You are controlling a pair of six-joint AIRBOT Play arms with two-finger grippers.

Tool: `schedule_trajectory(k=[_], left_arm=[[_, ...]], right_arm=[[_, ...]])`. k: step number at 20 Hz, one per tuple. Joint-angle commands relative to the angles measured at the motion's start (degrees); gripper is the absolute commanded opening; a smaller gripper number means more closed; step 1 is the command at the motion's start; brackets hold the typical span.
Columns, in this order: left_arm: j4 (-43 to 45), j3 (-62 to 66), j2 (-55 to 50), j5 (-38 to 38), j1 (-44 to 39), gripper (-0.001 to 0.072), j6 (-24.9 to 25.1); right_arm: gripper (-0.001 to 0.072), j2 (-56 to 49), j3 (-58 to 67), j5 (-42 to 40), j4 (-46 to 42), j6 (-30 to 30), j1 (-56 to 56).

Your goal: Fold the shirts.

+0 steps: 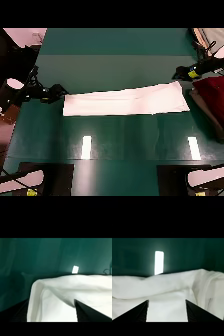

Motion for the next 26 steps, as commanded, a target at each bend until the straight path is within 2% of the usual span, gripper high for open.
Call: schedule_trajectory(k=[1, 4, 5, 6, 7, 8, 9, 10, 11, 17, 26], left_arm=[[-0.63, 2.19, 0.17, -2.93, 0.04, 0.0667, -0.26], [-0.9, 4.79, 1.27, -8.52, 0.02, 0.0664, 0.17], [-1.14, 5.01, 1.55, -9.44, -0.22, 0.0493, 0.2], [-1.2, 5.01, 1.7, -9.77, -0.66, 0.0233, 0.5], [-1.31, 4.98, 1.68, -10.03, -1.44, 0.0049, 1.64], [-1.29, 4.98, 1.68, -10.21, -2.54, 0.0024, 1.86], [-1.27, 4.98, 1.68, -10.23, -4.0, 0.0024, 1.86], [-1.25, 4.98, 1.68, -9.92, -5.4, 0.0025, 1.88], [-1.05, 4.98, 1.68, -9.11, -6.8, 0.0024, 1.86], [-1.07, 4.98, 1.68, -7.89, -9.86, 0.0024, 1.18], [-1.33, 4.98, 1.68, -8.44, -9.86, 0.0025, 1.16]], right_arm=[[0.0542, -1.84, 4.02, 3.39, 8.81, -0.85, -3.02], [0.0542, -1.7, 3.93, 14.73, 8.83, -4.48, -8.07], [0.0542, -1.7, 2.78, 16.28, 8.87, -4.48, -10.01], [0.0542, -1.7, 1.09, 17.09, 8.87, -4.48, -12.09], [0.0542, -1.7, -0.9, 16.94, 8.96, -4.46, -13.86], [0.0542, -1.7, -3.37, 16.7, 9.16, -4.48, -15.28], [0.0573, -1.73, -5.73, 16.11, 9.38, -4.48, -16.63], [0.0651, -1.73, -8.17, 15.26, 9.38, -4.48, -17.55], [0.0679, -1.73, -10.23, 14.32, 9.35, -4.55, -18.1], [0.0686, -1.73, -16.06, 9.79, 12.46, -10.05, -17.07], [0.0684, -1.81, -15.69, 2.27, 10.67, -10.01, -17.05]])
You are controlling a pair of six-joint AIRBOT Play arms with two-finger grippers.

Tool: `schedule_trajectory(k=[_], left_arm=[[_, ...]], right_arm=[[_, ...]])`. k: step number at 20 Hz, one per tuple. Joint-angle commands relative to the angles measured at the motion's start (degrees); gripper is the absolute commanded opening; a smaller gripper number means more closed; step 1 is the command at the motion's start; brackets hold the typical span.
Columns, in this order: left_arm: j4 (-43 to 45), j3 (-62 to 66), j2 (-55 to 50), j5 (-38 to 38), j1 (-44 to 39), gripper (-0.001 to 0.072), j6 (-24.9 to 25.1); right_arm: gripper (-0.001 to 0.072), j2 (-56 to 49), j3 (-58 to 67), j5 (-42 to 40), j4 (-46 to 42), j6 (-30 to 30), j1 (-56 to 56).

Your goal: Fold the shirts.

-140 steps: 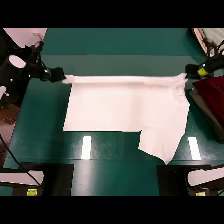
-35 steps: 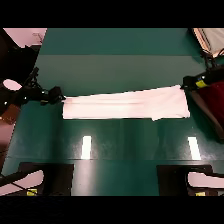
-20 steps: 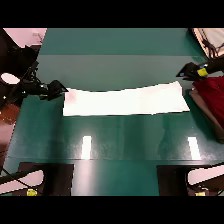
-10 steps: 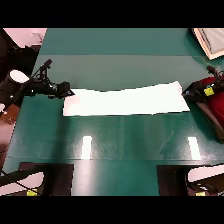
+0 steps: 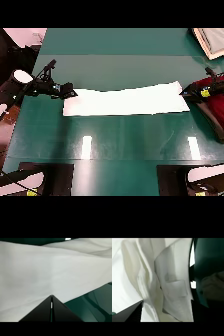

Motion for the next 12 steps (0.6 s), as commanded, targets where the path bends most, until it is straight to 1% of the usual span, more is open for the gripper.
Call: schedule_trajectory(k=[1, 4, 6, 8, 10, 11, 12], left_arm=[[-0.13, 0.07, 0.04, -0.15, -0.07, 0.0024, -0.09], [-0.17, 0.07, 0.04, -0.13, -0.07, 0.0025, -0.09], [-0.22, 0.07, 0.04, -0.15, -0.07, 0.0024, -0.11], [-0.37, 0.07, 0.04, -0.15, -0.07, 0.0025, -0.09], [-0.85, 0.07, 0.04, -0.17, -0.07, 0.0025, -0.09], [-1.07, 0.07, 0.04, -0.2, -0.07, 0.0024, -0.09], [-1.16, 0.07, 0.04, -0.35, -0.07, 0.0024, -0.09]], right_arm=[[0.0684, -0.22, -0.09, -3.17, -0.17, -0.22, 0.04], [0.0683, -2.01, -0.09, -2.08, 0.28, -0.22, 0.17], [0.0682, -3.74, -0.07, -0.17, 2.78, -0.57, 0.87], [0.0659, -4.66, -0.07, -0.13, 4.0, -0.72, 1.84], [0.0478, -5.27, -0.09, -0.26, 4.2, -0.74, 3.19], [0.0369, -5.33, -0.09, -0.59, 4.13, -1.03, 3.87], [0.0167, -5.18, 0.0, -1.2, 4.24, -2.27, 4.35]])
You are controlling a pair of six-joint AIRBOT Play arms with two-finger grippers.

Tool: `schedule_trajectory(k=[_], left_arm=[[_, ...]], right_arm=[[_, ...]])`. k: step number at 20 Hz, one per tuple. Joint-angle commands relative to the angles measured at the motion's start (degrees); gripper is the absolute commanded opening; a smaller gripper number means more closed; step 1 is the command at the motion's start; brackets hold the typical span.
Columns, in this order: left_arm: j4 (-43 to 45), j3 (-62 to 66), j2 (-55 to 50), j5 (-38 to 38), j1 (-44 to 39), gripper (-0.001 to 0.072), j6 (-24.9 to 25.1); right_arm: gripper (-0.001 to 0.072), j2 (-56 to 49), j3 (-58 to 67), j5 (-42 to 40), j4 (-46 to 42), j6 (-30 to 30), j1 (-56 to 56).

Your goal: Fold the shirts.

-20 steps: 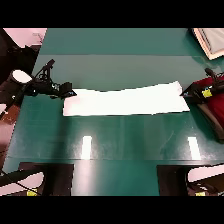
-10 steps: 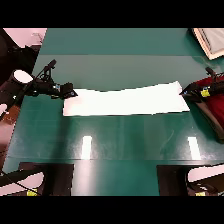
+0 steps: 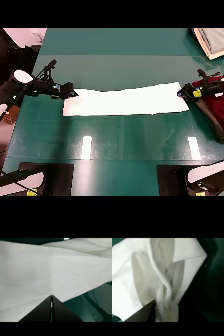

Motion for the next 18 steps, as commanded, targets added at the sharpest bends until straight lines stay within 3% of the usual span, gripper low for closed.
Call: schedule_trajectory(k=[1, 6, 9, 12, 18], left_arm=[[-0.44, 0.09, 0.04, -0.42, 0.0, 0.0024, 0.02], [-0.2, 1.42, -0.07, 1.68, -3.98, 0.0022, 0.02], [-0.22, 7.1, -2.75, 5.97, -9.99, 0.0022, -0.15], [-0.22, 17.29, -11.02, 5.7, -16.02, 0.0022, -1.53], [-0.28, 32.44, -29.57, 5.22, -27.5, 0.0022, -3.37]], right_arm=[[0.0009, -0.15, 0.39, -0.7, 0.94, -2.34, 1.7], [0.0011, 5.38, 4.44, 4.68, 1.01, -2.73, 2.56], [0.001, 9.77, 8.13, 9.57, 1.07, 1.36, 4.5], [0.001, 12.44, 14.01, 13.86, 1.11, 5.97, 8.24], [0.001, 13.6, 27.28, 14.03, 1.11, 12.41, 18.78]])
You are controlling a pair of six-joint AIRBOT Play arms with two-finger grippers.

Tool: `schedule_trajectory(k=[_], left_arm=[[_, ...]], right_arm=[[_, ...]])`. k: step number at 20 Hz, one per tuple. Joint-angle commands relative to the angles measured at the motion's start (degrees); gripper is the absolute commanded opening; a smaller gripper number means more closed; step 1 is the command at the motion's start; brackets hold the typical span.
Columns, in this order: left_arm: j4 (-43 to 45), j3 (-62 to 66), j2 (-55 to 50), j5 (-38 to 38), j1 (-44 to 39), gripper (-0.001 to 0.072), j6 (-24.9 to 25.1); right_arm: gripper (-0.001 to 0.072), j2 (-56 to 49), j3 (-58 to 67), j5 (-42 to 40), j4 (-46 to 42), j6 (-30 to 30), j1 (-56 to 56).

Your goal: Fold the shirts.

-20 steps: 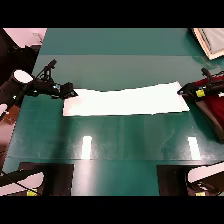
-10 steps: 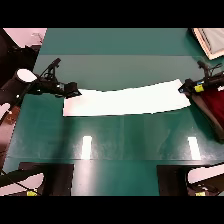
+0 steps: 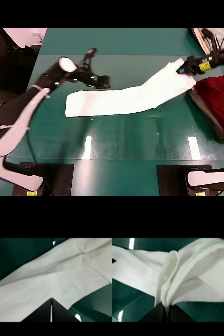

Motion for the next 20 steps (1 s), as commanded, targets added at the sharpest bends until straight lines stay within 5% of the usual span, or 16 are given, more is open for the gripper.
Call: schedule_trajectory(k=[1, 12, 20], left_arm=[[0.0, 7.72, -9.94, -0.24, -6.14, 0.0023, -1.84], [-0.24, 10.23, -15.23, 2.29, -7.96, 0.0023, -4.66], [8.94, 10.36, -7.28, -7.52, 0.98, 0.0023, -4.61]], right_arm=[[0.001, 0.59, 7.43, 0.57, 0.07, 3.91, 6.49], [0.001, 0.57, 14.08, -3.56, -0.11, 4.31, 19.54], [0.001, 0.28, 14.08, -8.5, 0.0, 2.19, 23.69]])
